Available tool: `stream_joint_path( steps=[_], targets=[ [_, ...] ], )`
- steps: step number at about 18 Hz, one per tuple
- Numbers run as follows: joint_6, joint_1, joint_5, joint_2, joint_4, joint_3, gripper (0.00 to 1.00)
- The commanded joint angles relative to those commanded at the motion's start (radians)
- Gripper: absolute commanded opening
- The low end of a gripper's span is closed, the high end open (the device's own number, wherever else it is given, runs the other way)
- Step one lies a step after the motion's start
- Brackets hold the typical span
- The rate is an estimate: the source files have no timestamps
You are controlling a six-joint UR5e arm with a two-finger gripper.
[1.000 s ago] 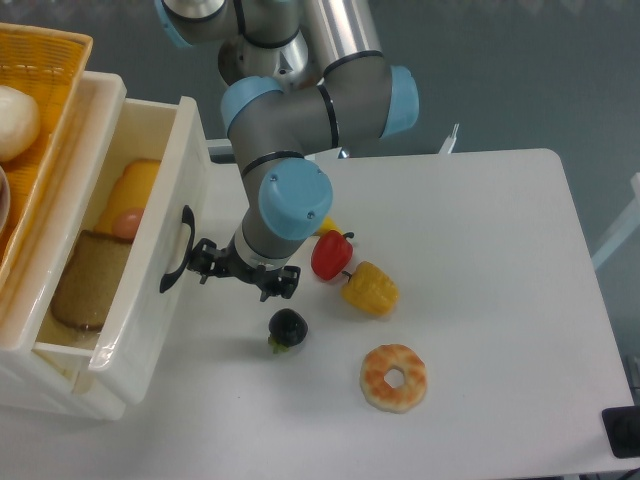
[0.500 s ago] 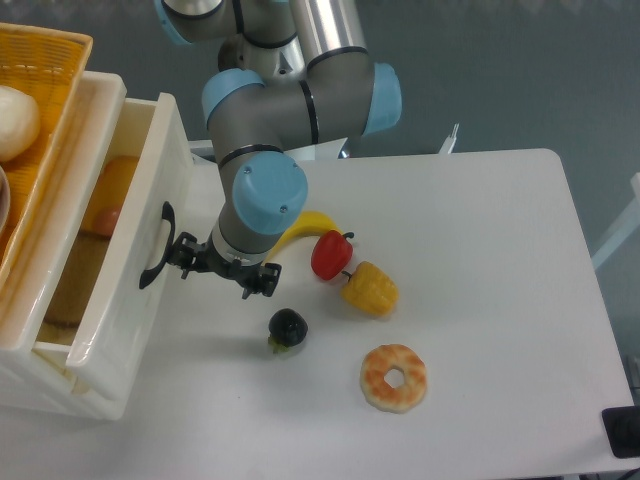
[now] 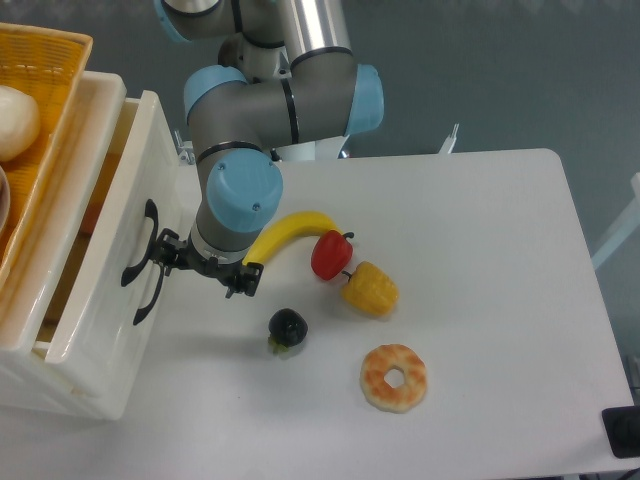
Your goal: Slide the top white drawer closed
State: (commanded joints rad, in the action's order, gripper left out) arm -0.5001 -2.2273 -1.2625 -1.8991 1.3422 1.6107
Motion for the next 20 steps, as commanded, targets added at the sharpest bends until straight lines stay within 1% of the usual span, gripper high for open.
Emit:
stream_joint_path(
  steps=[9, 20],
  targets=[
    [0.005, 0.026, 0.000, -0.002, 0.000, 0.000, 1.00],
    [0.000, 0.032, 0.002, -0.002, 0.002, 0.000, 1.00]
  ],
)
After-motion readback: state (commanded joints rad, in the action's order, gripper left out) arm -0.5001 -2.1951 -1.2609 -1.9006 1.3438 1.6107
